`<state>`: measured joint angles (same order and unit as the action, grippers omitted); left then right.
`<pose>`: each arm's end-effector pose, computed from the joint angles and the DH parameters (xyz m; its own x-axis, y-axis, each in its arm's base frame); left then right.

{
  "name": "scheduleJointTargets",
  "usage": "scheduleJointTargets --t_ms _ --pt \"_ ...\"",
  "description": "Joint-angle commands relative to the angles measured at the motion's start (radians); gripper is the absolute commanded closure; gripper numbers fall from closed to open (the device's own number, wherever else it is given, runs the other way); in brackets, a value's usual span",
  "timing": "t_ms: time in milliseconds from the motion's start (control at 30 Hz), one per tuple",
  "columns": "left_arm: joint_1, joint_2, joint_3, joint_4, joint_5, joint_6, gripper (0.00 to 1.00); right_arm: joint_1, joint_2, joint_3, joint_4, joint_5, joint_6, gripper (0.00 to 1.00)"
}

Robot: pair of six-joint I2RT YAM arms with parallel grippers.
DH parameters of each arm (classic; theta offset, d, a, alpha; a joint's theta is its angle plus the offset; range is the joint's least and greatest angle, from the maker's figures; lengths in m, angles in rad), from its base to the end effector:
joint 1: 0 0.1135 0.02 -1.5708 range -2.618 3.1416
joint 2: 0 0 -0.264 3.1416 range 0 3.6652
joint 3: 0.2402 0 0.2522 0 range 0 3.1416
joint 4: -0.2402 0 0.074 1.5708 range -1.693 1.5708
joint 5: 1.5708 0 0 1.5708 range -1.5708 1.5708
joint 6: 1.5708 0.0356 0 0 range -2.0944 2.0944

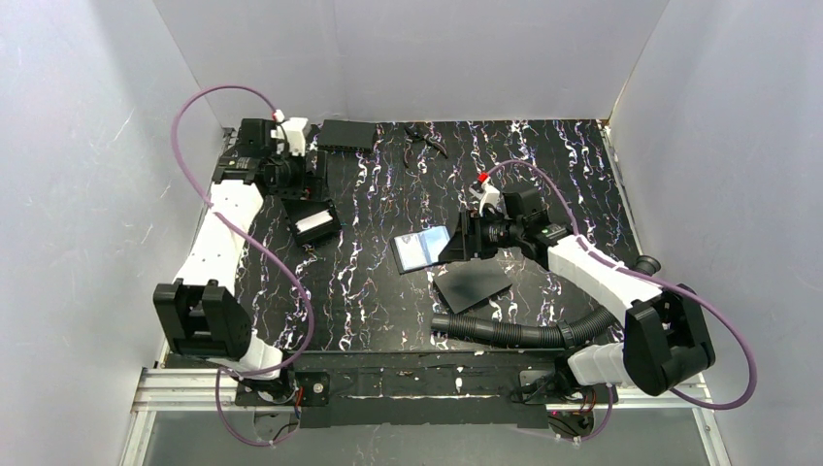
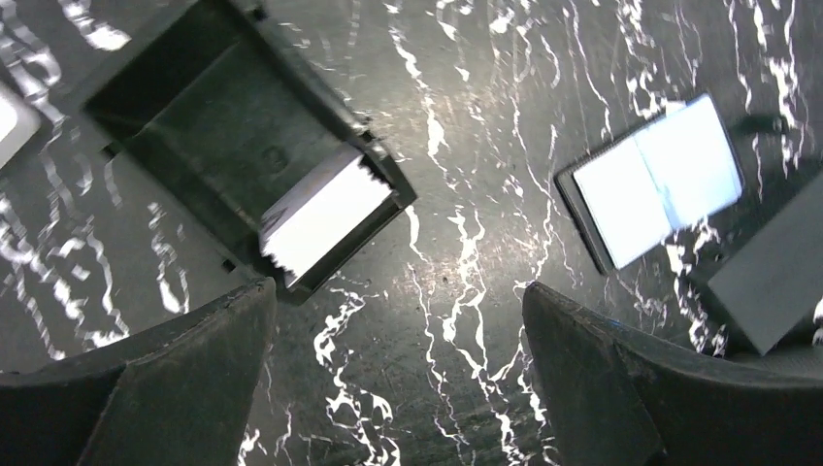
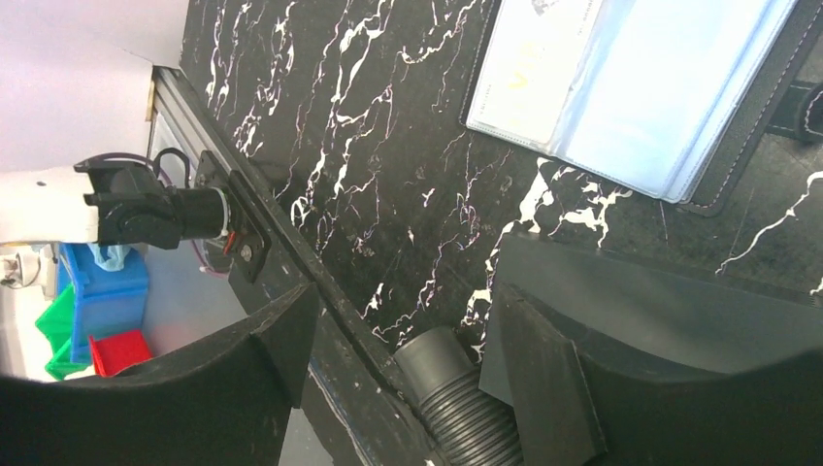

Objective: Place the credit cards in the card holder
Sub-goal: Move the storage box to the center of the board.

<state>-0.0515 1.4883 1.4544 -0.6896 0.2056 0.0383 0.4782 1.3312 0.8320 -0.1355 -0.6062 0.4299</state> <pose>0.3259 -0.0241 0.3562 -0.6529 0.0712 -0.7541 0.2284 0.9677 -0.1064 0.2431 0.1488 0.2441 -0.8059 -0.0319 -0.5912 -0.4946 0.5851 0.6427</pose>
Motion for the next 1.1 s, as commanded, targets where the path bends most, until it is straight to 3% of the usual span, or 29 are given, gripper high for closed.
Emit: scheduleJointTargets --t_ms 0,100,500,1067 --pt "-0.004 0.098 0.043 -0.048 0.148 0.195 0.03 0.003 -0.041 0.085 -0.105 0.001 -0.055 0.23" --pt "-0.004 0.176 0.104 -0.101 0.156 0.245 0.06 0.003 -0.035 0.097 -0.119 -0.02 -0.042 0.23" --pt "-0.006 0.42 0.188 -0.161 0.111 0.294 0.02 0.003 -0.028 0.143 -0.172 -0.008 -0.063 0.23" --pt "-0.021 0.49 0.154 -0.116 0.07 0.313 0.02 0.003 -0.054 0.107 -0.145 -0.01 -0.044 0.22"
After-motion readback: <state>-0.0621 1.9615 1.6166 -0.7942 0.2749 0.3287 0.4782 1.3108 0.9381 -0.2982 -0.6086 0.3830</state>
